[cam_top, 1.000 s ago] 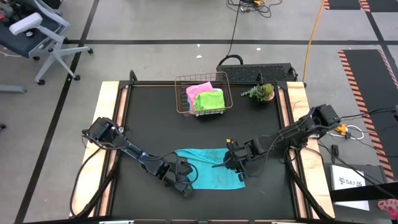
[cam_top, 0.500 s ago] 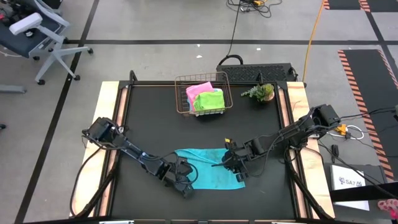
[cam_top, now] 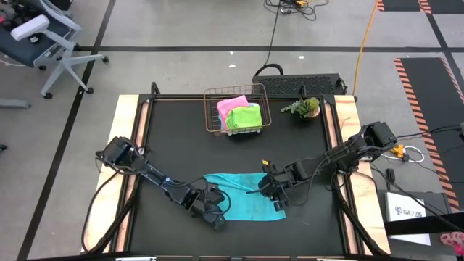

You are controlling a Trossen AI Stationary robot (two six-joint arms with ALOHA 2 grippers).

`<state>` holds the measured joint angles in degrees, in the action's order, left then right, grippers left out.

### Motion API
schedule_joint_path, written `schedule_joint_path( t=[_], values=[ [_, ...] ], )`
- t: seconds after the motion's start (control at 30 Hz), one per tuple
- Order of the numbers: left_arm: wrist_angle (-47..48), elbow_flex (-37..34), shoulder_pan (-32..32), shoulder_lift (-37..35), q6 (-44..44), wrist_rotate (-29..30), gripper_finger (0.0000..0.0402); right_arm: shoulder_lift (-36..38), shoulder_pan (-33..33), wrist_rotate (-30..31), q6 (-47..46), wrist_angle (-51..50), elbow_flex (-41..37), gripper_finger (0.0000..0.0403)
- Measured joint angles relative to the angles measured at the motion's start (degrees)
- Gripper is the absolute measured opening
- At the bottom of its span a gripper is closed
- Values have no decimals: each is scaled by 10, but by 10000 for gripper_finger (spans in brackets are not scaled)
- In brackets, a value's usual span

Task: Fold microfiber towels
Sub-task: Fold the blue microfiber cloth

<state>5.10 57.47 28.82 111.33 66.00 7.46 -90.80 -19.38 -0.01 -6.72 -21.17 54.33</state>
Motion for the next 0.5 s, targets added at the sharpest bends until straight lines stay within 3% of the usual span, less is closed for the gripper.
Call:
schedule_joint_path(
  t=[0.5],
  values=[
    [0,0,0,0,-3,1,3,0,-10,0,-61,53,-49,141]
  ],
)
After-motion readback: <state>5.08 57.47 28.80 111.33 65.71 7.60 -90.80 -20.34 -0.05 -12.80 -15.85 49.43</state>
